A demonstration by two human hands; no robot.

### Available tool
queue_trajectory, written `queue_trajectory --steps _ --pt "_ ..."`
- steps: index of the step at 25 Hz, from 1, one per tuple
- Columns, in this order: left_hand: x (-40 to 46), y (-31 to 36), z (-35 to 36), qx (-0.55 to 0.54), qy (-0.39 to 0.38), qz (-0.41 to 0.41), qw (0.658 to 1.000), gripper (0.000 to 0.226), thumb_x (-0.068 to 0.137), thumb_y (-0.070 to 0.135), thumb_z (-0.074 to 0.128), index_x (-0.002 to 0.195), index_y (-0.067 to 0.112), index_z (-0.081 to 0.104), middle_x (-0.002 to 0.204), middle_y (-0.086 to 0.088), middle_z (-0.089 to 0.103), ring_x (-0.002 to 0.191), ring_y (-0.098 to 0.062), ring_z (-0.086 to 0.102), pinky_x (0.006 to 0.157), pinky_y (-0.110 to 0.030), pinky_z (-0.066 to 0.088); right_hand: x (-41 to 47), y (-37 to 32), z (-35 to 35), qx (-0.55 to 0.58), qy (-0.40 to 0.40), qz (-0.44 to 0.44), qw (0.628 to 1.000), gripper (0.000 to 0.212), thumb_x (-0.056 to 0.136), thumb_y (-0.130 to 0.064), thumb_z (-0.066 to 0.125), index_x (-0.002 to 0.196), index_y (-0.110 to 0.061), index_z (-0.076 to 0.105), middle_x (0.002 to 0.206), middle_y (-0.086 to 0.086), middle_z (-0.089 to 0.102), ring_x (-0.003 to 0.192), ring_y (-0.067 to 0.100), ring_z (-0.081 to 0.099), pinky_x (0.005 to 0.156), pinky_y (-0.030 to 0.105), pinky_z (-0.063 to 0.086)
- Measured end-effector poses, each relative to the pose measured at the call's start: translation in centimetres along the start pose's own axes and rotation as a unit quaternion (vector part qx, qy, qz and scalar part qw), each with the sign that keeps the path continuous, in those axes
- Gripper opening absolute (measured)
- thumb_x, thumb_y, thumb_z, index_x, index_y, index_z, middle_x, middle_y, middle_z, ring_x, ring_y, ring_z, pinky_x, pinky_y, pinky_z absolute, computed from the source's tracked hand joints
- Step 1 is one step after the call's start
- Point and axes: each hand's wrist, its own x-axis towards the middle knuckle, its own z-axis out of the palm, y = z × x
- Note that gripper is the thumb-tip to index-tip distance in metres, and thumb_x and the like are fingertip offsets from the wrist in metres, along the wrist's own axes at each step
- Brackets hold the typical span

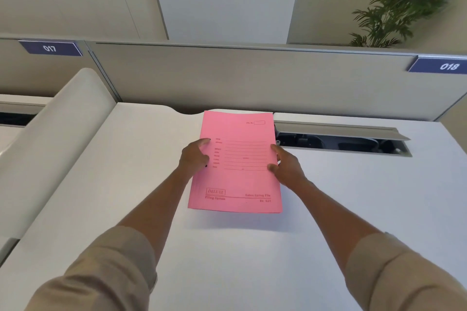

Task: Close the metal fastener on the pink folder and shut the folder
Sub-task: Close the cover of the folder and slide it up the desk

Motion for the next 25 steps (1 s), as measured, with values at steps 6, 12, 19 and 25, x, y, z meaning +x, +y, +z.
queue_trajectory --steps 6,12,19,25 --pt "5.8 -0.5 1.2 0.020 -0.001 -0.007 1.000 0.065 0.085 -0.002 0.054 0.146 0.022 0.046 0.145 -0.004 0.052 0.123 -0.027 0.056 0.095 -0.042 0.055 5.9 -0.3 0.8 -0.034 0.000 0.004 0.999 0.069 0.091 -0.010 0.066 0.153 -0.016 0.036 0.149 0.009 0.051 0.130 0.029 0.052 0.109 0.047 0.045" --pt "8.9 -2.1 2.9 0.057 0.026 -0.024 0.998 0.062 0.088 0.004 0.057 0.147 0.015 0.044 0.143 -0.007 0.055 0.126 -0.027 0.055 0.102 -0.040 0.050 8.6 0.5 2.6 -0.065 -0.017 0.018 0.998 0.069 0.092 -0.014 0.068 0.153 -0.016 0.036 0.142 0.011 0.054 0.127 0.030 0.054 0.106 0.047 0.048" --pt "10.3 -2.6 4.2 0.086 0.014 -0.017 0.996 0.062 0.089 0.010 0.060 0.148 0.016 0.044 0.142 -0.007 0.055 0.122 -0.027 0.058 0.097 -0.040 0.054 9.9 1.3 3.1 -0.119 -0.034 0.018 0.992 0.064 0.093 -0.016 0.066 0.150 -0.014 0.037 0.139 0.013 0.053 0.124 0.031 0.055 0.099 0.044 0.050" --pt "10.5 -2.5 4.6 0.095 0.018 -0.030 0.995 0.062 0.089 0.006 0.056 0.148 0.017 0.042 0.142 -0.008 0.053 0.122 -0.029 0.058 0.096 -0.041 0.054 9.8 1.3 3.7 -0.172 -0.049 0.011 0.984 0.044 0.096 -0.020 0.059 0.137 -0.018 0.043 0.127 0.014 0.048 0.112 0.032 0.058 0.087 0.042 0.054"
